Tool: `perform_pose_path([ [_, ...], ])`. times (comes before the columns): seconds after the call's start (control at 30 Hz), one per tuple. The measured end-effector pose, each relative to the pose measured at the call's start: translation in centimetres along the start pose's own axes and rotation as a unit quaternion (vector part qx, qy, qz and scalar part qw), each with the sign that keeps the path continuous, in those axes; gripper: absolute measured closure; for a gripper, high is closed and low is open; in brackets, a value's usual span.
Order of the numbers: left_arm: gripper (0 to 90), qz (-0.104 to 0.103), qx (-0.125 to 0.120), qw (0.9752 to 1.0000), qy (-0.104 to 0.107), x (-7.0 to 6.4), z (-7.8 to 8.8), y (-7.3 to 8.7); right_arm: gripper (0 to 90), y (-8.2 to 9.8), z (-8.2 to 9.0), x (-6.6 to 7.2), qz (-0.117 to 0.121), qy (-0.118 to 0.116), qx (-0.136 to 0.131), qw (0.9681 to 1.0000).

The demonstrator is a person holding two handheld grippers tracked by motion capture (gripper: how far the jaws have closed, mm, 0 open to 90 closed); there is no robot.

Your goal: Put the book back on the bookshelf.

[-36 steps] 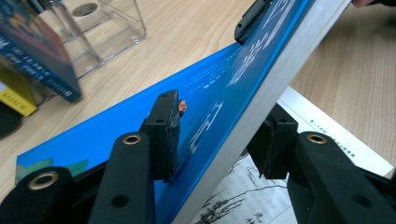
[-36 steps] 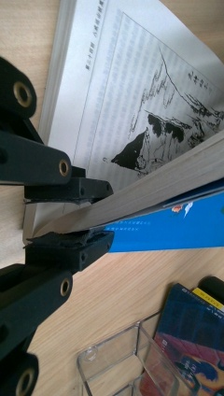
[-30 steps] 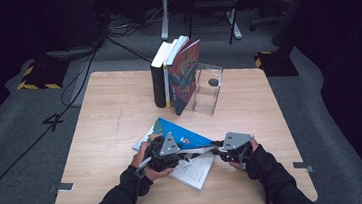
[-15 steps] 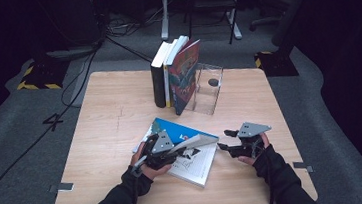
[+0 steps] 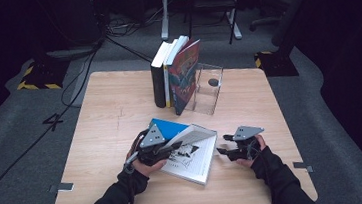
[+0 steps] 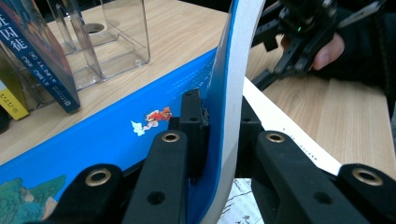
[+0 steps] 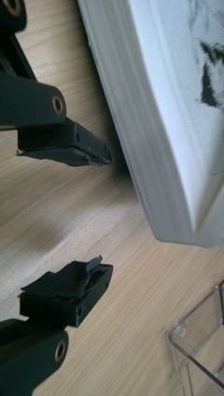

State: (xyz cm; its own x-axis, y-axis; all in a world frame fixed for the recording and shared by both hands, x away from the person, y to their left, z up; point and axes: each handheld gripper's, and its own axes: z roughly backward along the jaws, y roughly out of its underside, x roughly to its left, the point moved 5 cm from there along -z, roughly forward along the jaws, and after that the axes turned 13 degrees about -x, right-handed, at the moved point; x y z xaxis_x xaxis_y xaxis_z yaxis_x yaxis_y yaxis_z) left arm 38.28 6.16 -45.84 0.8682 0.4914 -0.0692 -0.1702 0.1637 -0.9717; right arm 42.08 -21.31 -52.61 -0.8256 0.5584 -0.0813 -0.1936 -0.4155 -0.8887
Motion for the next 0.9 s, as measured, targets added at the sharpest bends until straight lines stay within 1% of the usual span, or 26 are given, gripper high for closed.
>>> perform_pose_path([
  [0.1, 79.4, 0.005, -0.004, 1.0, 0.002, 0.2, 0.2, -0.1, 38.5, -0.1, -0.3, 0.1, 0.006, 0.003, 0.002, 1.0],
  [0.13, 79.4, 0.006, -0.007, 1.0, 0.002, 0.2, 0.3, -0.2, 37.6, -0.2, -0.5, 0.1, -0.007, -0.003, -0.007, 0.9999],
  [0.23, 79.4, 0.007, -0.009, 0.9999, 0.004, 0.3, 0.4, -0.3, 36.6, -0.1, -0.7, 0.1, -0.004, -0.001, -0.001, 1.0],
  [0.37, 79.4, 0.01, -0.012, 0.9999, 0.005, 0.3, 0.4, -0.4, 35.1, 0.2, -1.3, 0.7, -0.002, -0.016, 0.005, 0.9999],
  [0.4, 79.4, 0.01, -0.011, 0.9999, 0.006, 0.2, 0.4, -0.4, 35.1, 0.1, -1.4, 0.9, -0.006, -0.023, -0.001, 0.9997],
  [0.43, 79.4, 0.005, -0.009, 0.9999, 0.006, 0.3, 0.4, -0.4, 36.1, -0.2, -1.3, 1.2, -0.006, -0.031, -0.01, 0.9995],
  [0.47, 79.5, 0.005, -0.01, 0.9999, 0.005, 0.2, 0.4, -0.4, 39.2, -0.4, -1.1, 1.4, -0.003, -0.035, -0.018, 0.9992],
  [0.5, 79.4, 0.009, -0.014, 0.9998, 0.006, 0.4, 0.5, -0.5, 42.8, -0.7, -0.9, 1.8, 0.011, -0.035, -0.024, 0.9991],
  [0.53, 79.4, 0.009, -0.014, 0.9998, 0.006, 0.4, 0.5, -0.5, 44.5, -0.8, -0.7, 2.0, 0.007, -0.037, -0.032, 0.9988],
  [0.57, 79.4, 0.011, -0.017, 0.9998, 0.006, 0.5, 0.6, -0.5, 44.5, -0.8, -0.7, 2.0, 0.007, -0.037, -0.032, 0.9988],
  [0.6, 79.4, 0.011, -0.02, 0.9997, 0.006, 0.5, 0.8, -0.6, 47.1, -1.0, -0.5, 2.1, 0.003, -0.039, -0.041, 0.9984],
  [0.7, 79.3, 0.014, -0.026, 0.9995, 0.007, 0.5, 1.0, -0.9, 49.6, -1.6, -0.1, 2.4, -0.007, -0.047, -0.062, 0.997],
  [0.73, 79.4, 0.012, -0.027, 0.9995, 0.008, 0.5, 1.1, -0.9, 51.3, -1.8, 0.0, 2.5, -0.012, -0.049, -0.069, 0.9964],
  [0.8, 79.4, 0.011, -0.032, 0.9994, 0.009, 0.6, 1.4, -1.2, 52.6, -2.2, 0.2, 2.7, -0.013, -0.051, -0.08, 0.9954],
  [0.83, 79.4, 0.013, -0.035, 0.9992, 0.011, 0.5, 1.4, -1.3, 53.2, -2.5, 0.4, 2.7, -0.018, -0.053, -0.088, 0.9945],
  [0.87, 79.4, 0.014, -0.038, 0.9991, 0.011, 0.5, 1.6, -1.4, 53.3, -3.0, 0.7, 2.8, -0.026, -0.057, -0.102, 0.9929],
  [0.9, 79.5, 0.019, -0.044, 0.9988, 0.012, 0.5, 1.7, -1.6, 53.3, -3.2, 0.8, 2.8, -0.029, -0.057, -0.108, 0.9921],
])
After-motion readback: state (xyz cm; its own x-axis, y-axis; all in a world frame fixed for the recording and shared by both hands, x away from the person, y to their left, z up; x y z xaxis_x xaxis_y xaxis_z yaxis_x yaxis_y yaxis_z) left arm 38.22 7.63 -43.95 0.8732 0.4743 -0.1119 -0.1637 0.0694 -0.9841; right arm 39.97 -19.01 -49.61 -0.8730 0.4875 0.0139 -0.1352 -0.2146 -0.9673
